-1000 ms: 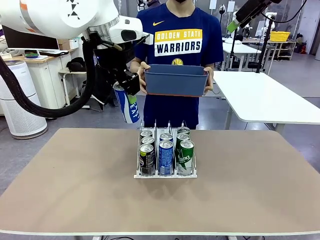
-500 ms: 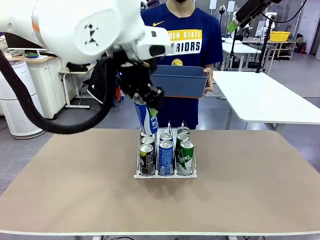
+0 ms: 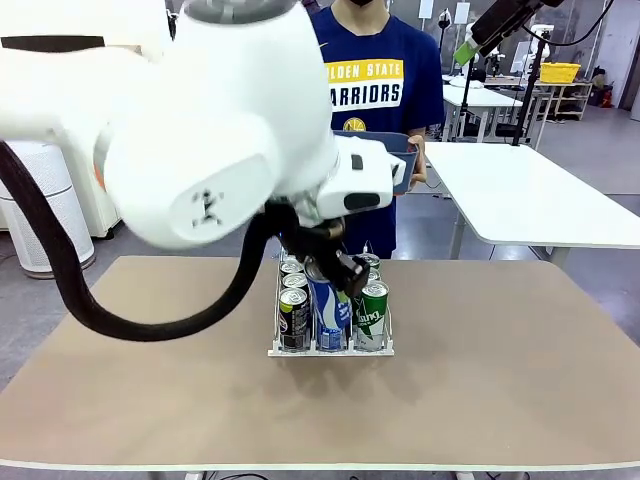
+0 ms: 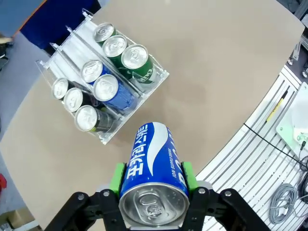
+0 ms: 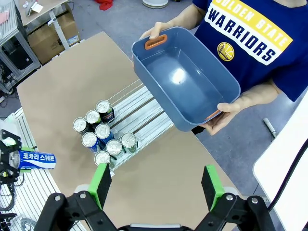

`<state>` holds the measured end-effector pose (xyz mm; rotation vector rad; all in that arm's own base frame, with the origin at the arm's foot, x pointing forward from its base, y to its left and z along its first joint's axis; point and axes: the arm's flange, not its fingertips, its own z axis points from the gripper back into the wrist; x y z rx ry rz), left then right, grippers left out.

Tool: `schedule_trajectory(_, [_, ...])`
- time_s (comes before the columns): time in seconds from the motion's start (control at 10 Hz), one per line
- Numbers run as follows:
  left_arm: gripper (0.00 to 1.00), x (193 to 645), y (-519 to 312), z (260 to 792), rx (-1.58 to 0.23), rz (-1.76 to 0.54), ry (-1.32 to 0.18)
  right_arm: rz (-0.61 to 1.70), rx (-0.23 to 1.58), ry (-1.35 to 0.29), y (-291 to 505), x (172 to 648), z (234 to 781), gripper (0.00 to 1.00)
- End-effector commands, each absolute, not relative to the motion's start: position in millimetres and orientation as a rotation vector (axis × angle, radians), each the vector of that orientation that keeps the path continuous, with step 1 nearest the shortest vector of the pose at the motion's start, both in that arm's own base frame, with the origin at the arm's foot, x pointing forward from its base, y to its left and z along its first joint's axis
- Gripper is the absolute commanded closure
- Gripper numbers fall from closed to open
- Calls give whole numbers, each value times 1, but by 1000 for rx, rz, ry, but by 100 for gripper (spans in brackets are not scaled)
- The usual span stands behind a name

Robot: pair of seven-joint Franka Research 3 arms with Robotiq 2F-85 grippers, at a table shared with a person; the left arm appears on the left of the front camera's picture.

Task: Fill the beverage cans into the dispenser.
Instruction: Place the picked Ionic drink in the line of the Automatic Can Dispenser with the same cans.

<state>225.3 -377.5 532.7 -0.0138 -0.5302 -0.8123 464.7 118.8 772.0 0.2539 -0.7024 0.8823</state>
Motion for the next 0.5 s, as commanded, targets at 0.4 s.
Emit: schedule_trajectory(0.4, [43,230,-378,519,-28,-811,-532,882,255,-705,118,464,773,0])
